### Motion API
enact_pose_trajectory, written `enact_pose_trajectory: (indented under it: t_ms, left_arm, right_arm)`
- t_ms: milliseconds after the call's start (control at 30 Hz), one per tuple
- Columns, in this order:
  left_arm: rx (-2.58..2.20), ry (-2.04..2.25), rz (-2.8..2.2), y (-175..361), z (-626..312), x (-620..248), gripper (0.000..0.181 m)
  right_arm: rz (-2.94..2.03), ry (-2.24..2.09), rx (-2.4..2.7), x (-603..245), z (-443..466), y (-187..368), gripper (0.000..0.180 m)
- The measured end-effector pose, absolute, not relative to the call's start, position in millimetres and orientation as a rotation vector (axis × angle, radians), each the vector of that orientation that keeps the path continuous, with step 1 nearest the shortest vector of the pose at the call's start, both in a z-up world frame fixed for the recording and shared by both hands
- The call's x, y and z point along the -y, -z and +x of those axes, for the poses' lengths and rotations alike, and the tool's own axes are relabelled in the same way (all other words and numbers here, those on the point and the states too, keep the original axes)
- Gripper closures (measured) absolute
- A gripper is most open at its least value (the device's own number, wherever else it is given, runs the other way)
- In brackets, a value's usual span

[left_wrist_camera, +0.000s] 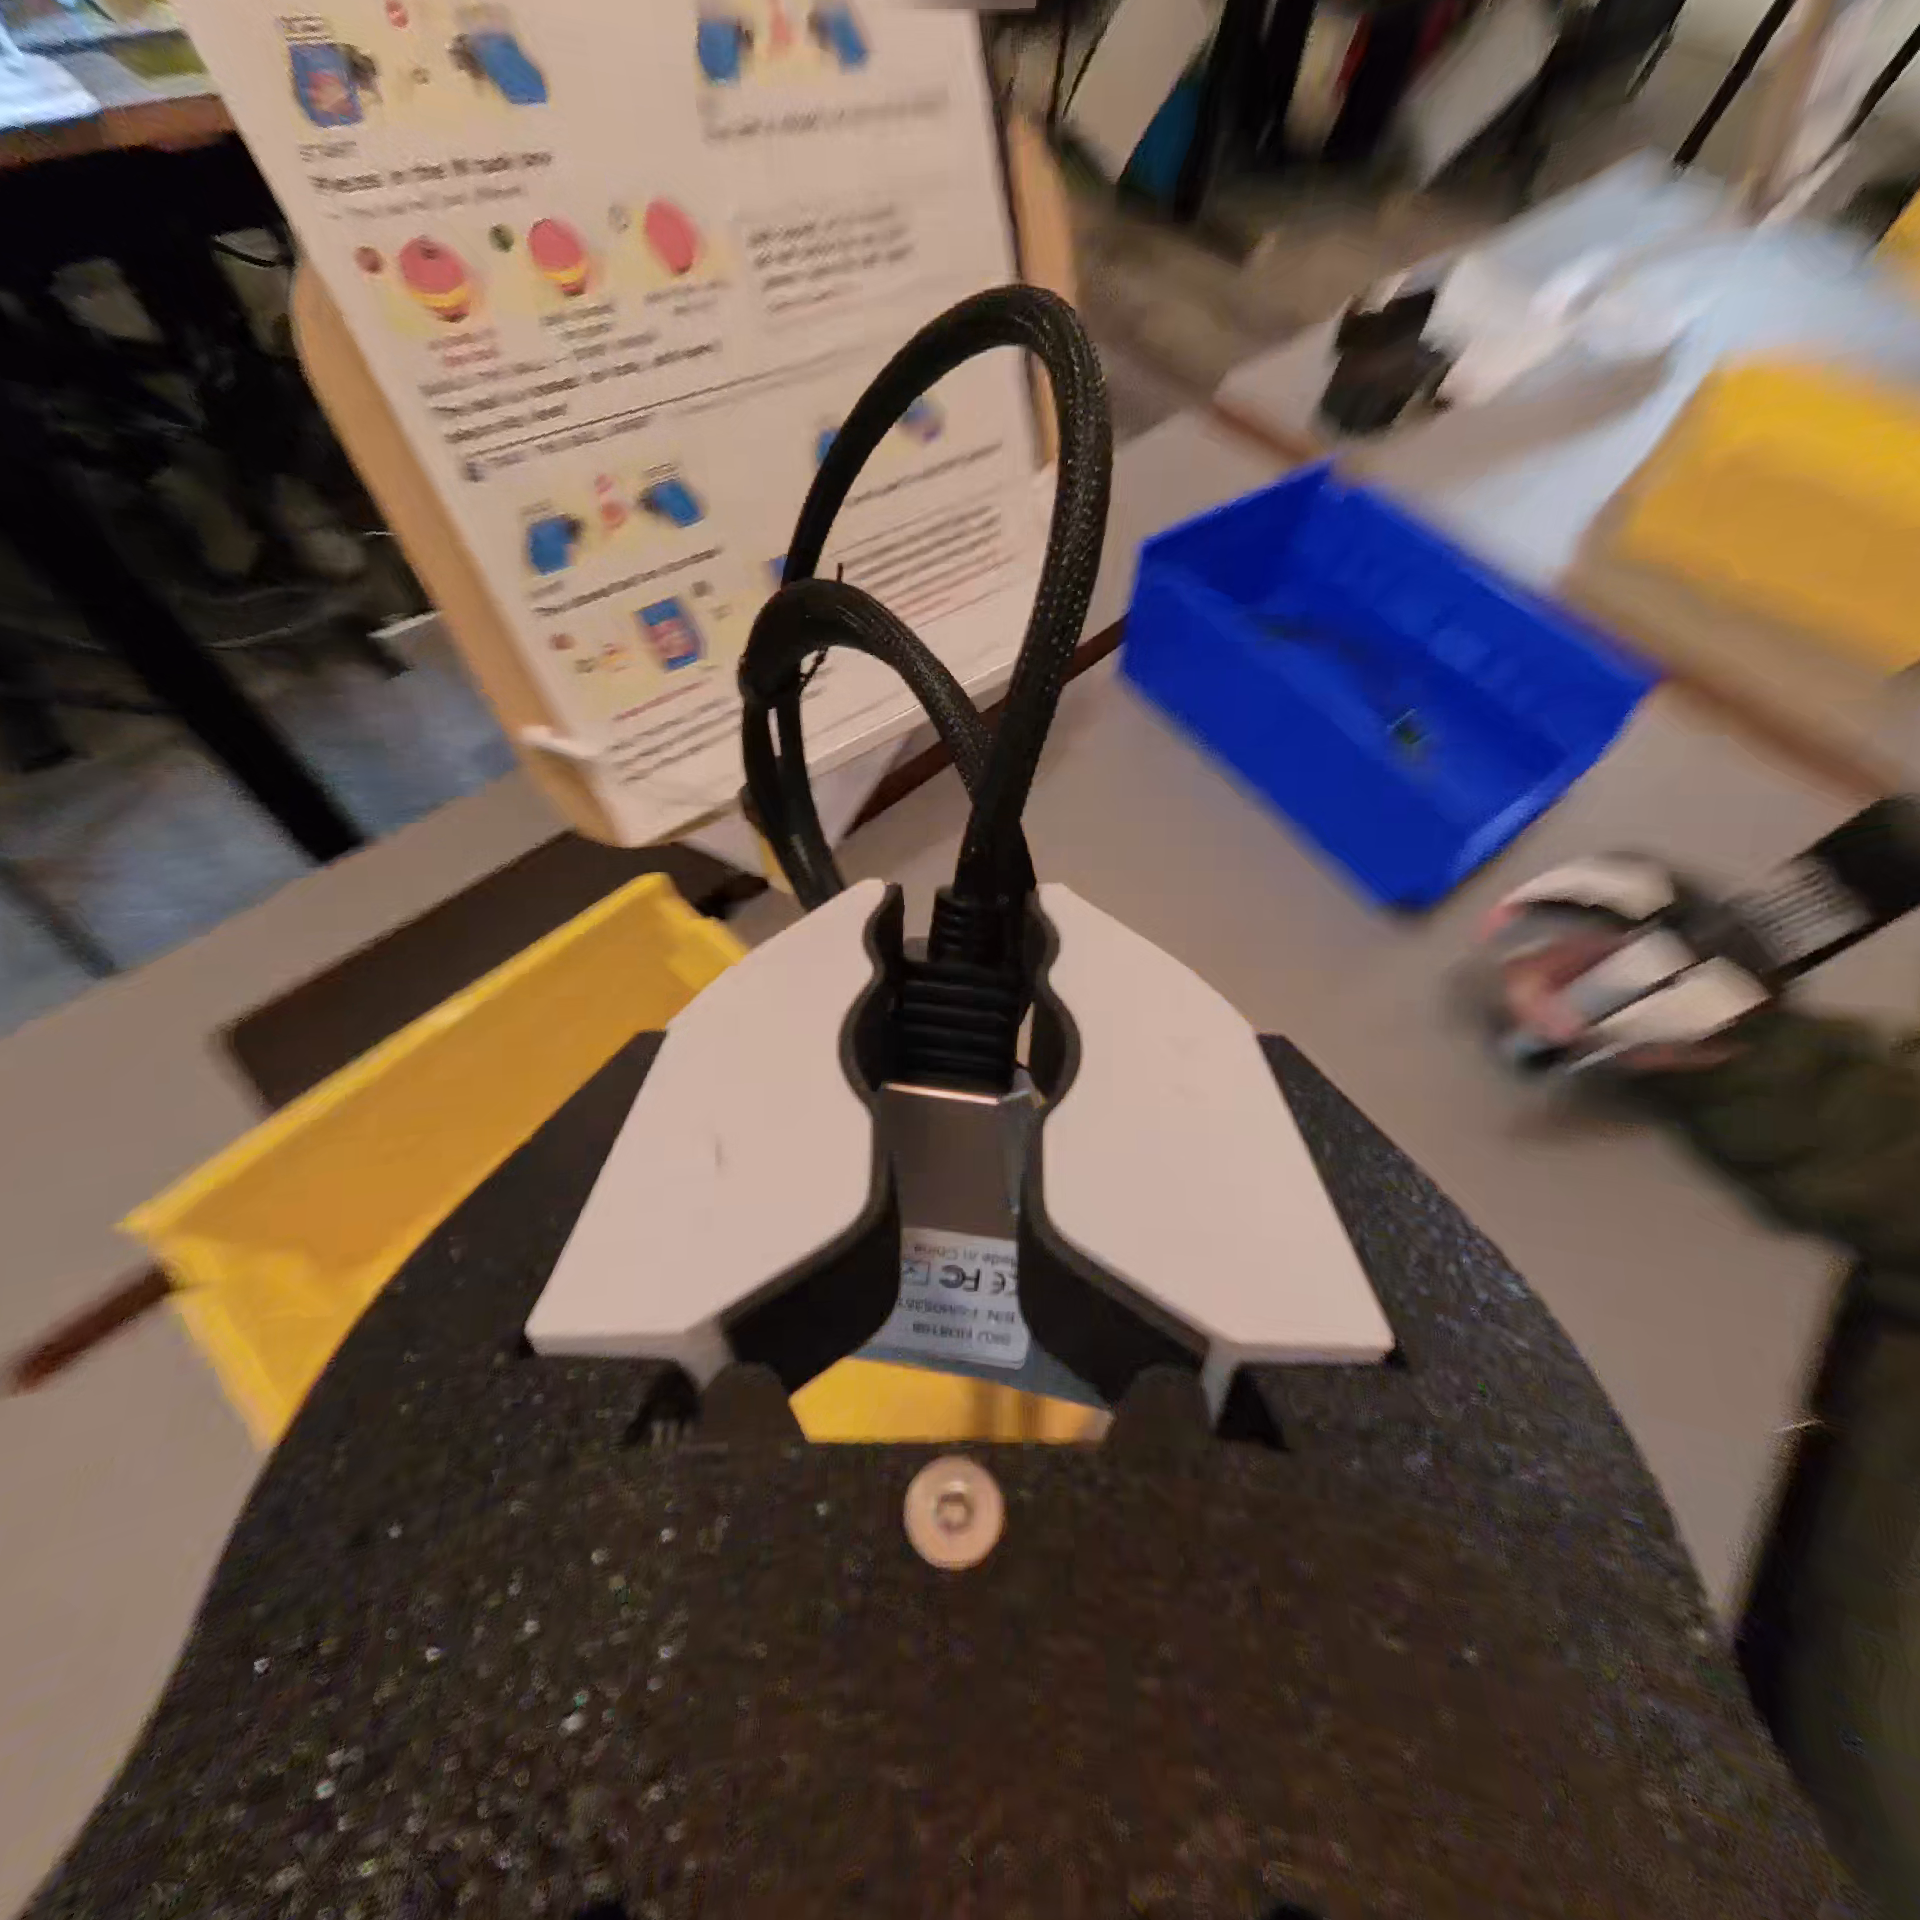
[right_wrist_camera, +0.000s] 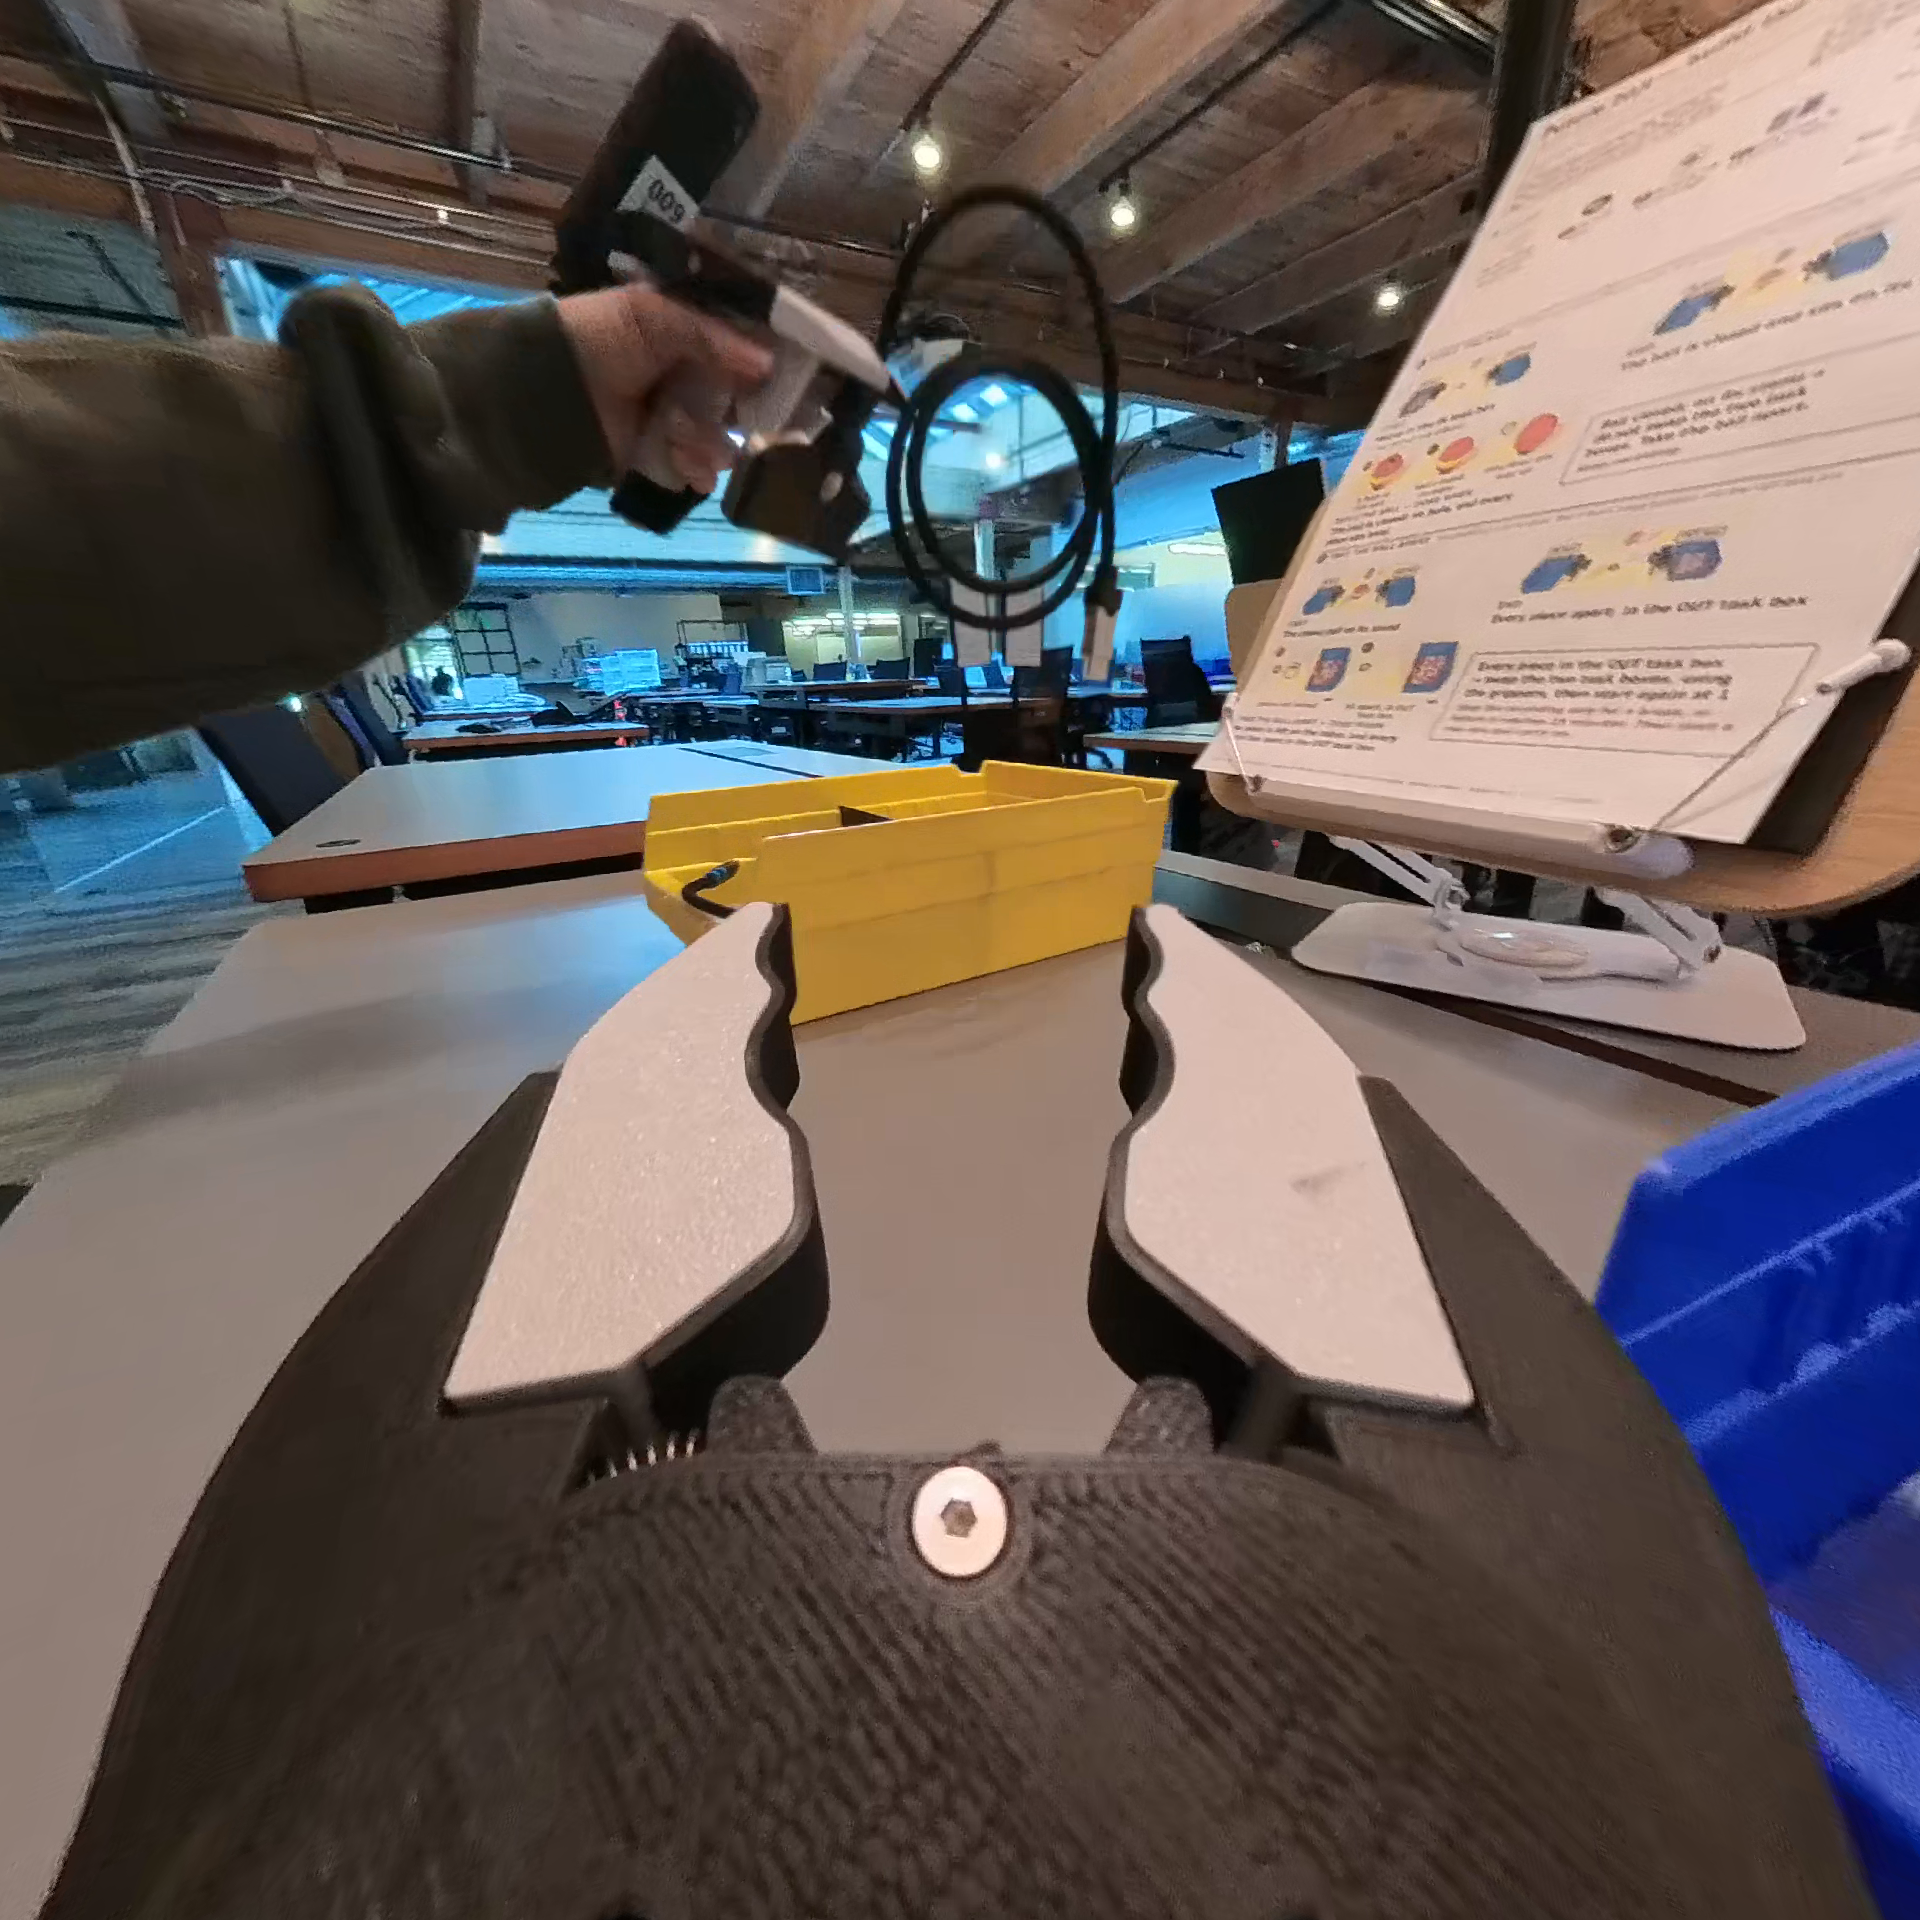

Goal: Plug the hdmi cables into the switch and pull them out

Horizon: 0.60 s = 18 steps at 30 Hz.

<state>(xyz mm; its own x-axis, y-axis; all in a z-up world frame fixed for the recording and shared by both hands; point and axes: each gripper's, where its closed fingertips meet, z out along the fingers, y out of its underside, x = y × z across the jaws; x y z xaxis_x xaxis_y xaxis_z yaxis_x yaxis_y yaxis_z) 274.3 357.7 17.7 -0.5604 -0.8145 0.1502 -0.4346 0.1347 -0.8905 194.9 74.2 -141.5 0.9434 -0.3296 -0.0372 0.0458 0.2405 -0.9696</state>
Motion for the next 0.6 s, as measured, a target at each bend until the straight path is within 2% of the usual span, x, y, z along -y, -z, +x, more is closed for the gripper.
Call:
enact_pose_trajectory:
  t_ms: [100, 233, 500, 600]
  left_arm:
    - [-1.959, 1.744, -1.317, -24.3, 241.9, -316.2, 0.159]
    - [-1.849, 1.957, -1.402, -8.8, 209.0, -264.0, 0.159]
    - [-1.854, 1.834, -1.372, 29.4, 176.6, -158.2, 0.159]
    - [-1.839, 1.730, -1.313, 33.4, 175.0, -140.3, 0.159]
  right_arm:
    - [-1.309, 0.280, -0.189, -80.0, 182.0, 139.9, 0.119]
    - [-1.269, 0.276, -0.093, -95.8, 149.5, 124.1, 0.117]
    - [-1.233, 0.653, -0.072, -129.6, 103.1, 74.7, 0.114]
    - [-1.166, 0.495, -0.127, -122.2, 95.9, 58.4, 0.116]
